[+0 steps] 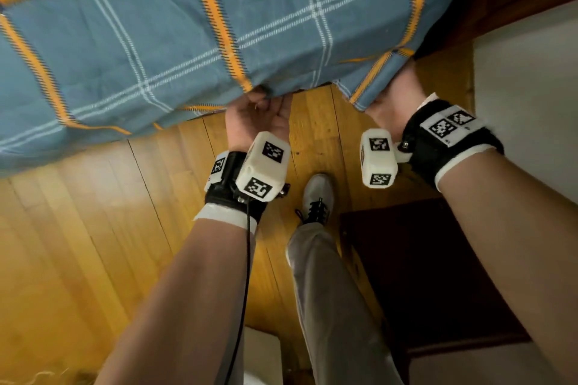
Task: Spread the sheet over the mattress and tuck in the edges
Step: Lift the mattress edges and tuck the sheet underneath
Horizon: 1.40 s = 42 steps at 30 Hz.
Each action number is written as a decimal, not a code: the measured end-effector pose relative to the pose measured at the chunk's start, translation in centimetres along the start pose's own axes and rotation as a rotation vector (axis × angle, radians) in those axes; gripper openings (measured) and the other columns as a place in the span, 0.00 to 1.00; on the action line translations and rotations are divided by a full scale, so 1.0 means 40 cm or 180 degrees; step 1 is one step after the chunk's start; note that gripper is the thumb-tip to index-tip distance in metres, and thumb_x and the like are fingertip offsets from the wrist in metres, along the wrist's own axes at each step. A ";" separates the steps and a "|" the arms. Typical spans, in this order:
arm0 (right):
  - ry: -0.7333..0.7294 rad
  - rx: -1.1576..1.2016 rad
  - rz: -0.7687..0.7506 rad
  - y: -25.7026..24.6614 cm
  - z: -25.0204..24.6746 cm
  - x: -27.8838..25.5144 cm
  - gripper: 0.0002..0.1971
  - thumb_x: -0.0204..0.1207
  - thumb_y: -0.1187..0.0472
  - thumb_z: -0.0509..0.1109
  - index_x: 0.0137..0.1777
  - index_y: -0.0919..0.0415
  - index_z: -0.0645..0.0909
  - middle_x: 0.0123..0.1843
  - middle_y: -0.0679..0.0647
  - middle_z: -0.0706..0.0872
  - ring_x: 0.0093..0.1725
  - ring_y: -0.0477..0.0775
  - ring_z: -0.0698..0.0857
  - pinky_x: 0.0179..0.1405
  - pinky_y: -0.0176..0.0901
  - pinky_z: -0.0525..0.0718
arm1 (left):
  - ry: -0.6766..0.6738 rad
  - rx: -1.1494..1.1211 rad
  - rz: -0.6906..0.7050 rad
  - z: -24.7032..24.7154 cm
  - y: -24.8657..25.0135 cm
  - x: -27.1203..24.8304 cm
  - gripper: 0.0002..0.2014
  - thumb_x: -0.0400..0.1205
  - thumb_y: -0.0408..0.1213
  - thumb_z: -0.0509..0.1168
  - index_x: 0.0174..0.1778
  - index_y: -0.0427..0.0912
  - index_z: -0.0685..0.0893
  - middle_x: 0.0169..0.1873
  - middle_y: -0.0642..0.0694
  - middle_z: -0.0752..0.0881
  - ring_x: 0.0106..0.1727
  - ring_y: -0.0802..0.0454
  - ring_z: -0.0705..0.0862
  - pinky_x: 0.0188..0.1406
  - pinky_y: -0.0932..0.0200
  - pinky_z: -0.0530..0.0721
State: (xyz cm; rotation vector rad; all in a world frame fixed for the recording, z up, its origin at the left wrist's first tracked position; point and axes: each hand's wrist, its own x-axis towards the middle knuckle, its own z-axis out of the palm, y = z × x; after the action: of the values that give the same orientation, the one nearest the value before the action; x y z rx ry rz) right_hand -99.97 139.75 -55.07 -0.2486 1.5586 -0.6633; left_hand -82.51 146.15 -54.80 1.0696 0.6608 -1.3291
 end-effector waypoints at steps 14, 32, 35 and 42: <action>0.0609 -0.2473 -0.1573 0.055 -0.026 -0.056 0.23 0.85 0.42 0.58 0.33 0.56 0.76 0.34 0.59 0.85 0.29 0.52 0.80 0.28 0.46 0.75 | -0.0664 -0.0152 -0.0118 -0.030 0.002 -0.003 0.14 0.59 0.17 0.50 0.28 0.38 0.75 0.30 0.42 0.81 0.33 0.47 0.82 0.74 0.48 0.71; 0.0496 -0.1819 -0.0502 0.103 -0.033 0.046 0.22 0.78 0.39 0.68 0.43 0.60 0.85 0.43 0.56 0.92 0.25 0.45 0.80 0.23 0.39 0.76 | -0.0367 -0.0090 -0.0222 -0.030 -0.011 0.029 0.07 0.81 0.24 0.62 0.40 0.39 0.80 0.23 0.46 0.84 0.28 0.51 0.85 0.68 0.51 0.77; 0.0303 -0.1157 -0.0396 0.104 -0.037 0.025 0.10 0.80 0.50 0.70 0.49 0.56 0.86 0.47 0.49 0.93 0.24 0.41 0.78 0.21 0.33 0.74 | -0.0188 -0.0126 -0.0202 -0.034 -0.021 0.035 0.05 0.83 0.25 0.61 0.46 0.39 0.80 0.28 0.45 0.86 0.31 0.51 0.86 0.62 0.52 0.81; 0.0335 0.0358 0.0087 0.094 -0.105 -0.042 0.22 0.72 0.63 0.77 0.66 0.56 0.79 0.51 0.47 0.89 0.52 0.47 0.88 0.44 0.39 0.87 | 0.0094 -0.0278 -0.0206 -0.027 -0.026 0.028 0.09 0.84 0.22 0.56 0.44 0.36 0.79 0.40 0.41 0.85 0.45 0.45 0.85 0.73 0.44 0.75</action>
State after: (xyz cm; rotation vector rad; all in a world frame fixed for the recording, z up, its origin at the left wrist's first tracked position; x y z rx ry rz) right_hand -102.97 144.75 -55.85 -0.1095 1.6160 -0.7500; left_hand -83.12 146.72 -56.45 1.0063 0.7743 -1.3298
